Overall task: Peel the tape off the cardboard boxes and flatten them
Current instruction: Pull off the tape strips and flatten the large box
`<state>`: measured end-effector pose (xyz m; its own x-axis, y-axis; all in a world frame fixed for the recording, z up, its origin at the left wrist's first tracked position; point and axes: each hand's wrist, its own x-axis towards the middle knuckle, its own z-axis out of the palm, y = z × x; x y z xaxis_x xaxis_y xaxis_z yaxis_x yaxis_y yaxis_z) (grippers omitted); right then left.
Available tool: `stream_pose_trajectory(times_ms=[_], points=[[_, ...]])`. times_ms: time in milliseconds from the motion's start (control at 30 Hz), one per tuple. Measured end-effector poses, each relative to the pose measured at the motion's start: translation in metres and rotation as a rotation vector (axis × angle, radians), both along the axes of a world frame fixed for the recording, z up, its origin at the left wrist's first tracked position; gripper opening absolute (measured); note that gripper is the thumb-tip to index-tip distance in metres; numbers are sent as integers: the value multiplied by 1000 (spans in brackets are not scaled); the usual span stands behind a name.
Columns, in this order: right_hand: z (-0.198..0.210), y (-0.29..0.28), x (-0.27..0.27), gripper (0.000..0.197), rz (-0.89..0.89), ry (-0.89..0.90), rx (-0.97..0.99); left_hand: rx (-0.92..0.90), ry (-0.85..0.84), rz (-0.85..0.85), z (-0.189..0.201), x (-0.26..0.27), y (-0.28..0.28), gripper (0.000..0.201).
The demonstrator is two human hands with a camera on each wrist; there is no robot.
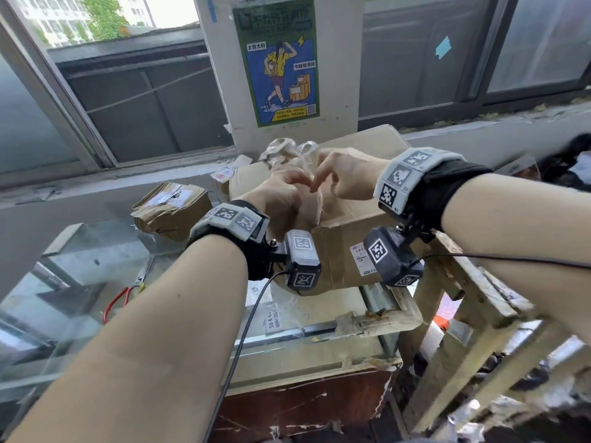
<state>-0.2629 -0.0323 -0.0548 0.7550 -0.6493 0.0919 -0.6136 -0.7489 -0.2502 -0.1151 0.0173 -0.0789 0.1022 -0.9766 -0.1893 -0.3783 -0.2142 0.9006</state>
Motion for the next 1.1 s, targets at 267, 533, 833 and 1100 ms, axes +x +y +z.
stream_pose_trajectory(times_ms=[267, 533, 833, 1100], points=[[-5, 7, 5, 33, 49, 113, -93, 6, 81, -63, 3, -9, 0, 34], [-18, 3, 4, 30, 37, 149, -51, -32, 72, -93, 5, -9, -2, 62], [-12, -2, -1, 27, -61, -117, 320, -80, -146, -95, 0, -2, -5, 58], [-4, 3, 1, 34, -315, -102, 333, -49, -106, -48, -1, -3, -14, 63]])
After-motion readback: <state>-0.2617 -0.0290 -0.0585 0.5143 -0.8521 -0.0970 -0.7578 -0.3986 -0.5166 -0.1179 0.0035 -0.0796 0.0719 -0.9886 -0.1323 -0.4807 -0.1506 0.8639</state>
